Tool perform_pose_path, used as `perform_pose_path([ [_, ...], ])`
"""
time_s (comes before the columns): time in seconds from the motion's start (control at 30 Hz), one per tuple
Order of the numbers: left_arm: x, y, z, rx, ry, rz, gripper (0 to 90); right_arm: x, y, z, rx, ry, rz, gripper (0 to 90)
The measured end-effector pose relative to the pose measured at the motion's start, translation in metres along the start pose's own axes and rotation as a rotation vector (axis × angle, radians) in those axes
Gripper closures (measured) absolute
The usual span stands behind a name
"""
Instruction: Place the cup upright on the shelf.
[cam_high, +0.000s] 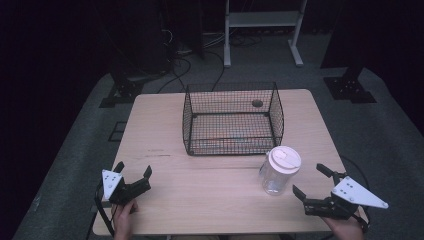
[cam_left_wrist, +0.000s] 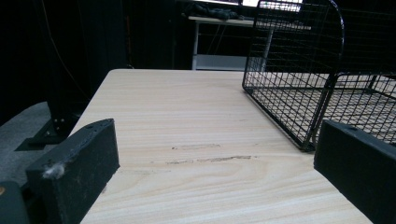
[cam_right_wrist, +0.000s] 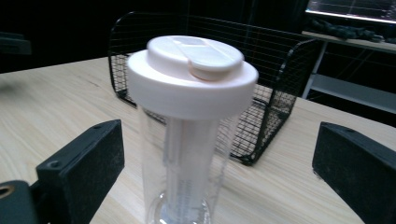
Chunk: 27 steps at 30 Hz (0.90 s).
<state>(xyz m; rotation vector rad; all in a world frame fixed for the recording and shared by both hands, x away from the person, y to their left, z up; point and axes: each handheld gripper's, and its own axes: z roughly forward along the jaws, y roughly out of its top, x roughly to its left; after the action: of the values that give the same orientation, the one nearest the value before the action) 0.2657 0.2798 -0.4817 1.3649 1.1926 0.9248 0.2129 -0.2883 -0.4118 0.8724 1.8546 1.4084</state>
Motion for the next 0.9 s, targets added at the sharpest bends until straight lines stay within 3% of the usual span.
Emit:
perform_pose_path([
  [0.33,0.000,0.000,0.000,-0.003,-0.001,0.001,0.0,0.010,0.006,0.013,0.005,0.020,-0.020,1.7],
  [0.7,0.000,0.000,0.000,-0.005,-0.003,0.002,0.0,0.014,0.013,0.024,0.007,0.007,-0.056,0.7],
  [0.9,0.000,0.000,0.000,-0.005,-0.003,0.003,0.0,0.015,0.014,0.031,0.005,0.003,-0.052,0.6],
])
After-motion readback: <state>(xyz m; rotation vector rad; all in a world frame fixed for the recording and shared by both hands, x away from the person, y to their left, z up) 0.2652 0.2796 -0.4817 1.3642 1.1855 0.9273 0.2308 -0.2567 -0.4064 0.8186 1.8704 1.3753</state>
